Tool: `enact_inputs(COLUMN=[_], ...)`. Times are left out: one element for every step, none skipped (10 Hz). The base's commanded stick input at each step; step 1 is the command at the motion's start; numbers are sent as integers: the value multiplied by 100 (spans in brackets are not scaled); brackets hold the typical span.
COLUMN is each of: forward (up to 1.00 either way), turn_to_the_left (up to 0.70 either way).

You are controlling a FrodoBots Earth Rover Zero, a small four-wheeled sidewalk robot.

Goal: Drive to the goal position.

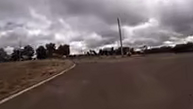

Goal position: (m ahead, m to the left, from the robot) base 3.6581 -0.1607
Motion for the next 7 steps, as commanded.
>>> enact_inputs(forward=[85, 85, 85, 85, 85, 85, 85], turn_to_the_left=[4, 0, -17, -30, -30, -30, -30])
